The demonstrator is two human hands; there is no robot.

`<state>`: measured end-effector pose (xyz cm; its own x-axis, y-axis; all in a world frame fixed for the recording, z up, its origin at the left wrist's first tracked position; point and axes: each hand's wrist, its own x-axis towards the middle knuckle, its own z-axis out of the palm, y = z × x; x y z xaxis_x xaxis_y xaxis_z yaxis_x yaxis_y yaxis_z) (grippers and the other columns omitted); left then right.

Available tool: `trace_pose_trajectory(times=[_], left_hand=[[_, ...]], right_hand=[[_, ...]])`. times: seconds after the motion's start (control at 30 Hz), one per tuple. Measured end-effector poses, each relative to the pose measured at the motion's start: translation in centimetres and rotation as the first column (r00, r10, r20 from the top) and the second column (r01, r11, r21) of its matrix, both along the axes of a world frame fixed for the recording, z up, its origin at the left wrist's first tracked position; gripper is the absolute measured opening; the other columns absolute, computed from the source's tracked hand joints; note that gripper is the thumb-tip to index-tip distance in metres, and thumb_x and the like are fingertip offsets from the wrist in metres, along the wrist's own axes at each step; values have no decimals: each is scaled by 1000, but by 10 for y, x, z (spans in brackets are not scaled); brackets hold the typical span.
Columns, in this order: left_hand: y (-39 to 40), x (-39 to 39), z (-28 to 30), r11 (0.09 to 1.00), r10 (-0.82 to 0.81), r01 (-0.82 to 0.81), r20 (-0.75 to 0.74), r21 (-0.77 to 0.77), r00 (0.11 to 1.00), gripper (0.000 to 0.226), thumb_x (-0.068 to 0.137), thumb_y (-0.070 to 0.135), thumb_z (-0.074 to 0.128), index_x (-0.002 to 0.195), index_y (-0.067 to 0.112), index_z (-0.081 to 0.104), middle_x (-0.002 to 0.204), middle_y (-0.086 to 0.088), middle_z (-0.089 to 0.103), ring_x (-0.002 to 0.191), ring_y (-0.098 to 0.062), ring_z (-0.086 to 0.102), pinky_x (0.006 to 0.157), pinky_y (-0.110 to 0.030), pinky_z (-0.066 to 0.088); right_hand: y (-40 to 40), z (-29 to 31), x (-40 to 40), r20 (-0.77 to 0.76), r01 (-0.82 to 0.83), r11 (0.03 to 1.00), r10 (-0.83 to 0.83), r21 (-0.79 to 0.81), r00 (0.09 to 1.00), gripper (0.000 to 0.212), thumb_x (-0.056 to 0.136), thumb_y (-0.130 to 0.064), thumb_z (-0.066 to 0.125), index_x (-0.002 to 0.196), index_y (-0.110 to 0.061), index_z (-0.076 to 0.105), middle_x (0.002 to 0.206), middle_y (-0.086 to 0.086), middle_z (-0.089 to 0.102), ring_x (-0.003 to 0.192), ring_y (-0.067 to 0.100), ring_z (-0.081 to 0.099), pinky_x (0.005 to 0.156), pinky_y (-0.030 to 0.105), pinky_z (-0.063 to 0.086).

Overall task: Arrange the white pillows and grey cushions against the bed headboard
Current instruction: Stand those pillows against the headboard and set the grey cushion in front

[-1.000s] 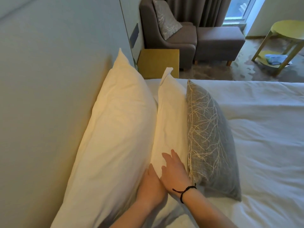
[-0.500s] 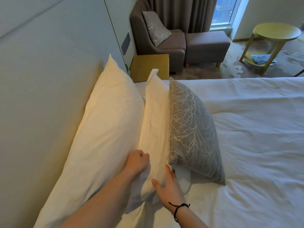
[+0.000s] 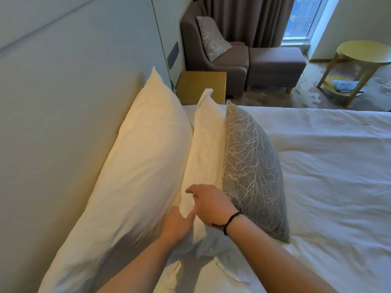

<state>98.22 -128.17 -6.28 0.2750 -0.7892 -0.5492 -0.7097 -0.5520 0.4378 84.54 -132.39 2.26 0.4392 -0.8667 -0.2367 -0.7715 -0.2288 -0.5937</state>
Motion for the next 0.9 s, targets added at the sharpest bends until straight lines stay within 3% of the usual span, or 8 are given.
trace_pose_trajectory(times=[0.13, 0.3, 0.43, 0.5, 0.57, 0.67, 0.8, 0.9], left_hand=[[15, 6, 5, 995, 93, -100, -258, -14, 962, 33, 88, 45, 57, 106, 17, 52, 104, -6, 56, 86, -21, 51, 75, -38, 42], [29, 8, 7, 963, 118, -208, -425, -172, 898, 35, 84, 18, 61, 71, 20, 29, 67, 8, 27, 64, -14, 25, 60, -33, 23], [27, 6, -5, 924, 197, -311, -420, -222, 886, 27, 85, 24, 70, 91, 32, 44, 84, 23, 48, 82, -6, 47, 69, -24, 38], [26, 4, -9, 895, 304, -410, -432, -175, 849, 46, 82, 35, 76, 117, 35, 45, 111, 19, 51, 107, -9, 50, 83, -25, 41], [21, 1, -12, 906, 315, -397, -394, -146, 864, 46, 82, 42, 74, 120, 19, 58, 112, 10, 59, 110, -17, 58, 80, -21, 41], [15, -6, -7, 943, 238, -296, -313, -153, 919, 38, 86, 40, 67, 100, 5, 69, 97, -5, 71, 98, -26, 65, 71, -25, 46], [15, -14, 12, 946, 143, -206, -248, -251, 958, 37, 88, 40, 62, 103, 7, 65, 101, -5, 67, 96, -23, 62, 71, -27, 38], [32, -11, 23, 941, 91, -163, -243, -295, 966, 29, 86, 42, 61, 73, 19, 51, 74, 6, 53, 72, -12, 51, 57, -23, 29]], right_hand=[[-89, -5, 8, -365, -271, 958, 222, -90, 904, 43, 96, -18, 48, 139, -25, 45, 129, 4, 58, 118, 25, 53, 96, 42, 47], [-151, -41, 36, -677, -629, 775, 496, 62, 543, 30, 100, -25, 35, 121, -32, 55, 127, -4, 58, 121, 25, 48, 105, 45, 33], [-169, -59, 59, -747, -727, 668, 563, 161, 352, 40, 95, -32, 48, 133, -42, 48, 145, -14, 44, 138, 16, 33, 114, 46, 21], [-173, -56, 63, -789, -737, 648, 549, 194, 275, 33, 86, -28, 60, 118, -37, 61, 126, -11, 59, 125, 18, 47, 109, 43, 27], [-176, -49, 64, -816, -746, 643, 518, 175, 256, 6, 84, -24, 64, 80, -27, 61, 86, -7, 62, 92, 18, 59, 100, 38, 37], [-176, -45, 58, -838, -749, 656, 459, 95, 295, 31, 81, -17, 65, 60, -22, 43, 61, -4, 46, 58, 16, 43, 81, 34, 41], [-160, -41, 38, -811, -670, 738, 343, -79, 473, 17, 80, -18, 58, 67, -21, 48, 67, -3, 47, 67, 20, 43, 69, 34, 33], [-149, -36, 35, -722, -664, 726, 362, -179, 590, 23, 79, -12, 57, 66, -19, 40, 67, -2, 34, 68, 22, 37, 55, 32, 29]])
